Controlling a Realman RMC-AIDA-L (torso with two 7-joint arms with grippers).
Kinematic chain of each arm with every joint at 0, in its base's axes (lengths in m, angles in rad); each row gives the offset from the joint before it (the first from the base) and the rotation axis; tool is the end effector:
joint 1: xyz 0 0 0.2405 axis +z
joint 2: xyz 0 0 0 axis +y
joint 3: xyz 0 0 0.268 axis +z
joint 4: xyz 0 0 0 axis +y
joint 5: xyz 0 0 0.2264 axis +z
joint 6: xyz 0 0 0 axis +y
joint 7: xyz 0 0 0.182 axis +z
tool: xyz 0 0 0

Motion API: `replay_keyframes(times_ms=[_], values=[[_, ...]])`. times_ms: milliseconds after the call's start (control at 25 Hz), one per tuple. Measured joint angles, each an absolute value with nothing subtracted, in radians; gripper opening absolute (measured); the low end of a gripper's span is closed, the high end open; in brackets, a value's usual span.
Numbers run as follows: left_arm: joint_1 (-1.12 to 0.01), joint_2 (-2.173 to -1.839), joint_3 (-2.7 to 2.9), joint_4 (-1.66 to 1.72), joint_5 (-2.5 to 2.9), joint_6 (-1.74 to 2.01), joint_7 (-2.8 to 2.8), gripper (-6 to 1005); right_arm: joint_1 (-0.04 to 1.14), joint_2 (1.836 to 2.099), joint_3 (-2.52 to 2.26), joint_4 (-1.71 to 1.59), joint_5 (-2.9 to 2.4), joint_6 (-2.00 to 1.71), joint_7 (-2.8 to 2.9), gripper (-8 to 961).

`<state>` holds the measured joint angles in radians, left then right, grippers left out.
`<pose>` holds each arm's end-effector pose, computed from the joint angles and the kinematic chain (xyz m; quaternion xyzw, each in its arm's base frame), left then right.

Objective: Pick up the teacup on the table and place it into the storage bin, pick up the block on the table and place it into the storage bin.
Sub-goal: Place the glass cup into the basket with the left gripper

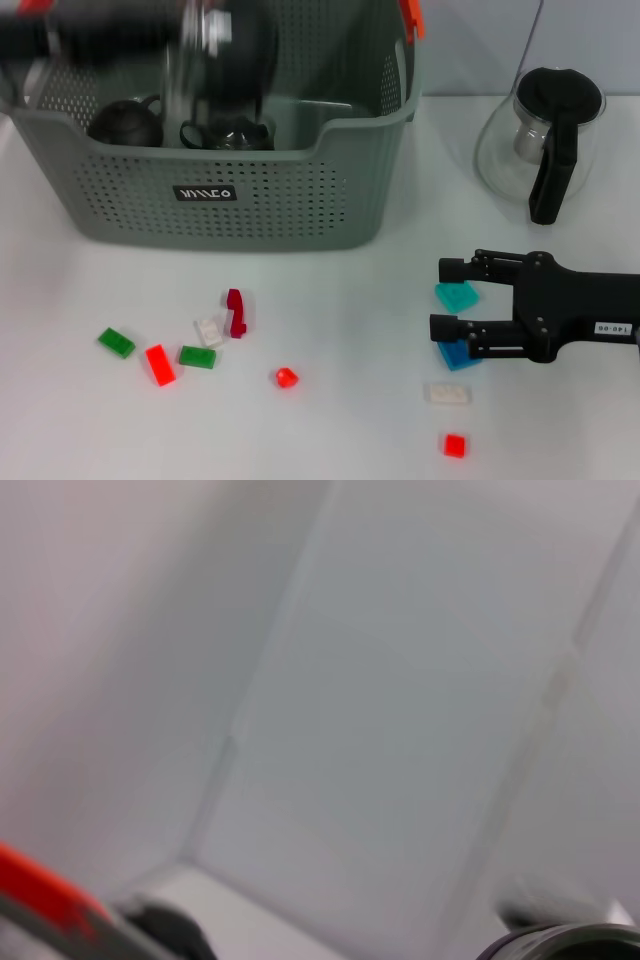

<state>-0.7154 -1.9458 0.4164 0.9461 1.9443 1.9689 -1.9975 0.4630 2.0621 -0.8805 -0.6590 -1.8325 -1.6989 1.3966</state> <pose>-0.1748 0.3897 0.1091 -0.9054 -0.2602 -0.3312 0.0533 0.2477 0.3231 -0.0446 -0.9377 0.1965 0.2843 0.0367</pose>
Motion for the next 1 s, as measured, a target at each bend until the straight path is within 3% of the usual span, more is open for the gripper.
replay_keyframes(times_ms=[280,400,560,840,1000], values=[[-0.827,-1.890,0.613,1.117,2.017,1.687,-2.185,41,0.460,2.062,-0.881,-0.658,-1.833,-1.696,1.397,836],[-0.870,-1.894,0.720,1.185,2.150,1.562,-2.209,41,0.461,2.062,-0.880,-0.658,-1.833,-1.694,1.397,836],[-0.889,-1.922,0.850,1.217,2.306,1.412,-2.217,41,0.463,2.064,-0.881,-0.658,-1.833,-1.687,1.397,836],[-0.879,-2.031,1.000,1.208,2.614,1.207,-2.215,40,0.461,2.066,-0.881,-0.658,-1.833,-1.683,1.397,836],[-0.879,-2.064,1.002,1.171,2.694,1.188,-2.317,40,0.460,2.068,-0.880,-0.658,-1.833,-1.683,1.398,836]])
